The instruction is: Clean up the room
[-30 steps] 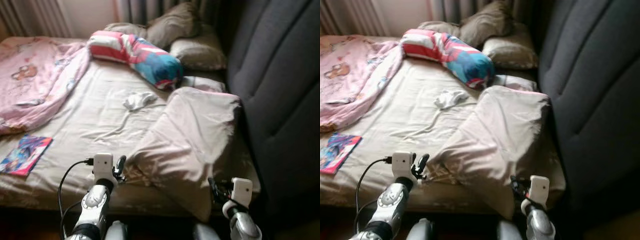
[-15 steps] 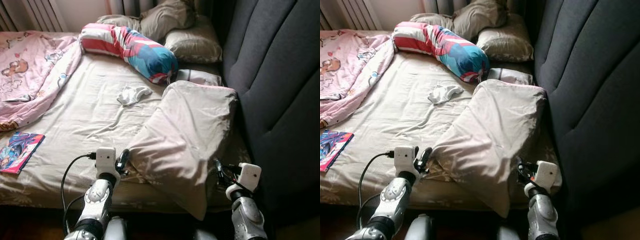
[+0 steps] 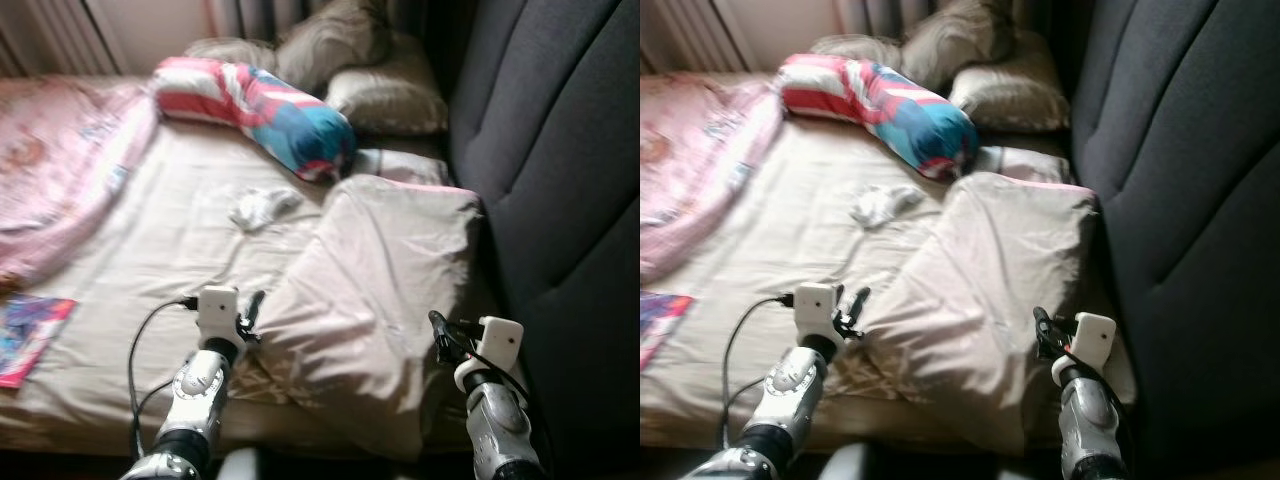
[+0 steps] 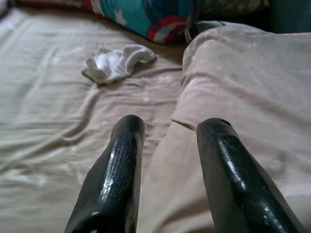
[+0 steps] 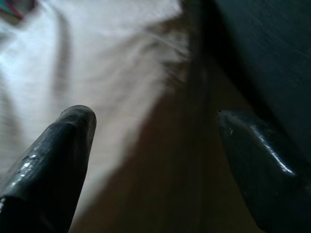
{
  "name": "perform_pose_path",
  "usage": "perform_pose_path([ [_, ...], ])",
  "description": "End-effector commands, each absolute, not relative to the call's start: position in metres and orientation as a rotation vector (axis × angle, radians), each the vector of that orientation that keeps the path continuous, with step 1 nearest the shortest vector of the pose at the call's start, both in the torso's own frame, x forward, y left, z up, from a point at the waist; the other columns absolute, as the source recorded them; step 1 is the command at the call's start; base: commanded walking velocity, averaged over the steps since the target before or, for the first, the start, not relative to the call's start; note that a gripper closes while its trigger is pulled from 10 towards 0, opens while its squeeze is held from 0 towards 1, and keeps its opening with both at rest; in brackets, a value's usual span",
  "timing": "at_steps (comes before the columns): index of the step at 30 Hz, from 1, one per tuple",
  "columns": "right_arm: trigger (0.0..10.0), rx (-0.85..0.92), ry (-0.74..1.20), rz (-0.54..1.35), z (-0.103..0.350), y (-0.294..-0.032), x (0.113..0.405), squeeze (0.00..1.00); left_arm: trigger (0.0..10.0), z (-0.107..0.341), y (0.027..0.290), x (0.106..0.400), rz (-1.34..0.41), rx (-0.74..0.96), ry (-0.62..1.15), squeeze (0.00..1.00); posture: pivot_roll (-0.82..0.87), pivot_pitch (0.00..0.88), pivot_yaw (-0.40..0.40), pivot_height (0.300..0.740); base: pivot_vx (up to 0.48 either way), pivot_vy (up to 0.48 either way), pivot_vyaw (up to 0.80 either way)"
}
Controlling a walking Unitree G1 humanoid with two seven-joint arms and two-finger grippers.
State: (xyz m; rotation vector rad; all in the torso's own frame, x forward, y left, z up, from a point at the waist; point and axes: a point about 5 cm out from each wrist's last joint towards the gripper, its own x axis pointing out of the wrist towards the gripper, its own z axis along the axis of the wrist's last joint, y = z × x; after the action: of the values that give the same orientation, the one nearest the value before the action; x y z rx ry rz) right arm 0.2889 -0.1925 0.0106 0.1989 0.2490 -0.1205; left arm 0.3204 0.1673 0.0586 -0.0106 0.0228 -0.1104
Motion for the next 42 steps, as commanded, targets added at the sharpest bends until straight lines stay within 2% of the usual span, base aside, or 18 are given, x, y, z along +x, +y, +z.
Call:
perform_pose_path([
  [1,10.0,0.24,0.318,-0.117,0.0,-0.186,0.284,0.0,10.0,0.051,0.175,0.314,-0.091,-0.005,0.055,0.0,-0.11,0.132,-0.007,0.638,0.0,0.0,0.0],
  [2,10.0,0.279,0.33,-0.11,-0.001,-0.184,0.284,0.15,10.0,0.051,0.175,0.314,-0.091,-0.004,0.056,0.0,-0.11,0.135,-0.006,0.638,0.0,0.0,0.0],
  [3,10.0,0.279,0.33,-0.11,-0.001,-0.184,0.284,0.15,10.0,0.051,0.175,0.314,-0.091,-0.004,0.056,0.0,-0.11,0.135,-0.006,0.638,0.0,0.0,0.0],
  [4,10.0,0.338,0.316,-0.095,0.001,-0.182,0.286,1.0,10.0,0.05,0.175,0.314,-0.093,-0.002,0.059,0.0,-0.1,0.135,-0.005,0.638,0.0,0.0,0.0],
  [10,10.0,0.353,0.368,-0.139,-0.003,-0.184,0.286,1.0,10.0,0.05,0.177,0.313,-0.085,0.005,0.06,0.0,-0.1,0.137,-0.007,0.638,0.0,0.0,0.0],
  [13,10.0,0.437,0.344,-0.173,-0.002,-0.192,0.283,1.0,10.0,0.05,0.179,0.313,-0.08,0.009,0.059,0.0,-0.1,0.139,-0.006,0.638,0.0,0.0,0.0],
  [18,10.0,0.526,0.306,-0.109,0.002,-0.191,0.283,1.0,10.0,0.05,0.18,0.312,-0.078,0.016,0.061,0.0,-0.11,0.14,-0.006,0.638,0.0,0.0,0.0],
  [24,10.0,0.654,0.36,-0.027,-0.005,-0.185,0.278,1.0,10.0,0.05,0.176,0.313,-0.082,0.013,0.062,0.0,-0.11,0.144,-0.005,0.638,0.0,0.0,0.0],
  [25,10.0,0.662,0.368,-0.015,-0.005,-0.183,0.279,0.95,10.0,0.05,0.176,0.314,-0.083,0.013,0.062,0.0,-0.1,0.144,-0.006,0.638,0.0,0.0,0.0],
  [26,10.0,0.664,0.374,-0.006,-0.005,-0.182,0.28,0.63,10.0,0.05,0.176,0.314,-0.083,0.014,0.061,0.0,-0.1,0.144,-0.006,0.638,0.0,0.0,0.0],
  [27,10.0,0.65,0.398,0.046,-0.005,-0.176,0.281,0.13,10.0,0.05,0.177,0.314,-0.083,0.015,0.062,0.0,-0.11,0.144,-0.006,0.638,0.0,0.0,0.0],
  [28,10.0,0.629,0.419,0.066,-0.005,-0.174,0.281,0.0,10.0,0.05,0.177,0.314,-0.084,0.016,0.063,0.0,-0.1,0.146,-0.005,0.638,0.0,0.0,0.0],
  [32,10.0,0.543,0.524,0.069,-0.012,-0.169,0.279,0.0,10.0,0.048,0.178,0.312,-0.086,0.018,0.069,0.0,-0.1,0.149,-0.006,0.638,0.0,0.0,0.0],
  [42,10.0,0.515,0.632,0.066,-0.021,-0.161,0.276,0.0,10.0,0.047,0.177,0.312,-0.088,0.02,0.074,0.0,-0.1,0.154,-0.003,0.638,0.0,0.0,0.0],
])
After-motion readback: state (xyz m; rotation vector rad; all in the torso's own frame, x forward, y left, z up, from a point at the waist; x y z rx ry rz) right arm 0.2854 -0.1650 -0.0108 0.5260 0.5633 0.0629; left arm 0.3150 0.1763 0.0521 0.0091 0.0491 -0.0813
